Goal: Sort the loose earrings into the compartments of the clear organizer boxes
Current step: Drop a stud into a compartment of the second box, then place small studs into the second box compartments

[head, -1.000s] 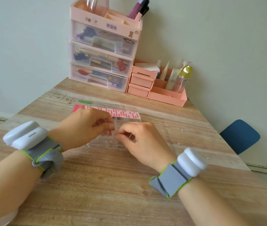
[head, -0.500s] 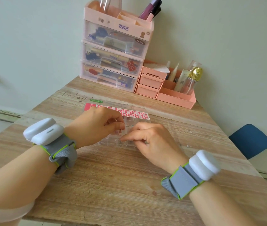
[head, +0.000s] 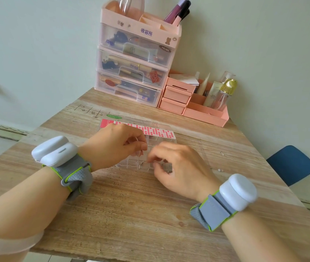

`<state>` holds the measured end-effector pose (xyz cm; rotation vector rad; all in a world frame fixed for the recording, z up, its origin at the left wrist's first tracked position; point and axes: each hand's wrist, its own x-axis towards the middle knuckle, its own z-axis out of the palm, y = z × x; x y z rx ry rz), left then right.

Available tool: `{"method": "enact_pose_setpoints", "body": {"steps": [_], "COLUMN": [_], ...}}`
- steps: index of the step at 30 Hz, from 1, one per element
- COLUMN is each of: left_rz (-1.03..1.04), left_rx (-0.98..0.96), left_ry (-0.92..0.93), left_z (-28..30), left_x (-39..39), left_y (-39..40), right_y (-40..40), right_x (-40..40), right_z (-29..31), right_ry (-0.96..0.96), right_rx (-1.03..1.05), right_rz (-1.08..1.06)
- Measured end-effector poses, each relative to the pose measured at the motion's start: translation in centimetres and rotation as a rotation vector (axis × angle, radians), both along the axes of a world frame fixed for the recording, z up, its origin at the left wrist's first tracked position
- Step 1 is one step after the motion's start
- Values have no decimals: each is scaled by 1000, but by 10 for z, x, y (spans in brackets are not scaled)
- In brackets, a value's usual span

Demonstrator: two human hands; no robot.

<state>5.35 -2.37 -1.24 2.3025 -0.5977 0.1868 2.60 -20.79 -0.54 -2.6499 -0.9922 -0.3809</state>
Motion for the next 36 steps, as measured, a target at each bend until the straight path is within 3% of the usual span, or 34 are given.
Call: {"method": "enact_pose_setpoints", "body": {"steps": [3, 14, 20, 25, 36], "left_rz": [0, 7, 7, -1, -34], "left_rx": [5, -4, 3, 75, 103], "left_ry": [-6, 20, 51, 60, -25], "left_z": [0, 3, 6, 10, 24], "left_x": [0, 0, -2, -3, 1], "left_y": [0, -4, -3, -5, -62], "right_y": [0, 4, -2, -30, -97], "right_x": [-1, -1, 2, 2, 8], "right_z": [1, -9, -7, -3, 3], "right_ry": [16, -254, -112, -6, 18], "right_rx": [3, -83, -11, 188, 342], "right_rz": [-13, 49, 63, -57, -441]}}
